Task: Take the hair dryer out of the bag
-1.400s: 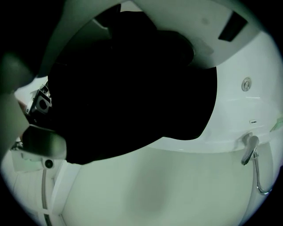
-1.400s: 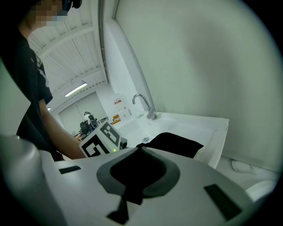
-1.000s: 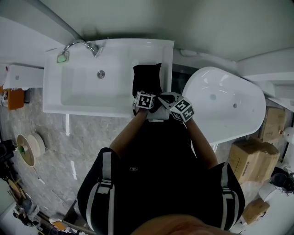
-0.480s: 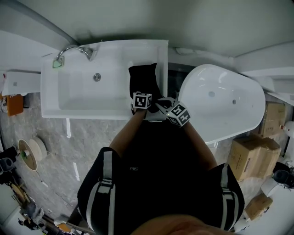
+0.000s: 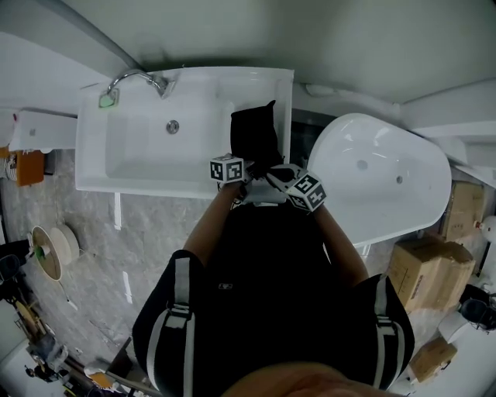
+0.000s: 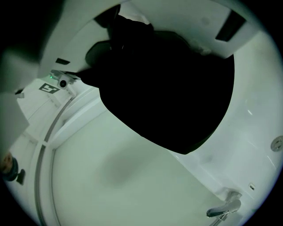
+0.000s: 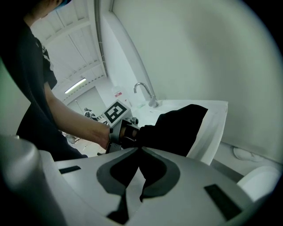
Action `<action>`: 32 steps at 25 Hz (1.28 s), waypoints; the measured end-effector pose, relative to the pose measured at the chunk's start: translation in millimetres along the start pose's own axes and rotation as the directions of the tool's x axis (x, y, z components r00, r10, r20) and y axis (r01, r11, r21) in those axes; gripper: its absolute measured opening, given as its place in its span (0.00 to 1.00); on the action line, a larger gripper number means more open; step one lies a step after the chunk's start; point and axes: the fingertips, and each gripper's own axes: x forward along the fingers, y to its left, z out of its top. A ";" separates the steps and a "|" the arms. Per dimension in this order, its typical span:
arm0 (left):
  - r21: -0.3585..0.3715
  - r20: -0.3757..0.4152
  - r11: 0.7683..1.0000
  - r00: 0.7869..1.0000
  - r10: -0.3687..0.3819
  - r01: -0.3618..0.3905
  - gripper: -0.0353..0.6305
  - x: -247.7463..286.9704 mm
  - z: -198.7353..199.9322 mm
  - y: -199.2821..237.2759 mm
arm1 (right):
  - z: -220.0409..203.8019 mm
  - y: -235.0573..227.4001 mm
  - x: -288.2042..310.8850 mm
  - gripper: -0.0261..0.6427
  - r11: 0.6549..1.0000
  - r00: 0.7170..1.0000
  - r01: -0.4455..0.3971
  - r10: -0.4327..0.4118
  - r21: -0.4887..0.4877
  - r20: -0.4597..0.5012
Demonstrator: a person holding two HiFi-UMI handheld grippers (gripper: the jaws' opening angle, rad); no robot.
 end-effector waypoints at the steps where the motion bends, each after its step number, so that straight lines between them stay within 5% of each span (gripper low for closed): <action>1: -0.007 0.009 0.998 0.998 -0.055 0.055 0.34 -1.7 0.2 -8.0 | 0.7 1.7 0.5 0.14 1.000 1.000 -0.006 0.006 -0.004 0.006; 7: -0.038 0.019 0.959 0.959 -0.282 0.282 0.34 -18.2 -5.7 -46.7 | 3.1 19.4 -5.2 0.14 0.997 0.997 -0.071 0.072 -0.030 0.033; 18: 0.044 -0.026 0.887 0.888 -0.459 0.460 0.34 -80.5 -16.1 -89.7 | 39.9 57.4 -56.5 0.25 0.962 0.946 -0.272 0.274 -0.040 0.175; 21: 0.081 -0.036 0.874 0.878 -0.478 0.479 0.34 -99.2 -17.3 -98.4 | 57.5 44.4 -73.5 0.25 0.971 0.947 -0.235 0.239 -0.046 0.213; 27: 0.120 -0.051 0.854 0.862 -0.504 0.507 0.35 -141.5 -25.0 -112.5 | 88.2 14.3 -80.7 0.28 0.982 0.984 -0.001 0.035 -0.189 0.176; 32: 0.145 -0.063 0.838 0.850 -0.523 0.526 0.35 -172.1 -34.9 -122.0 | 120.5 24.4 -75.3 0.39 0.976 0.973 0.038 0.013 -0.216 0.231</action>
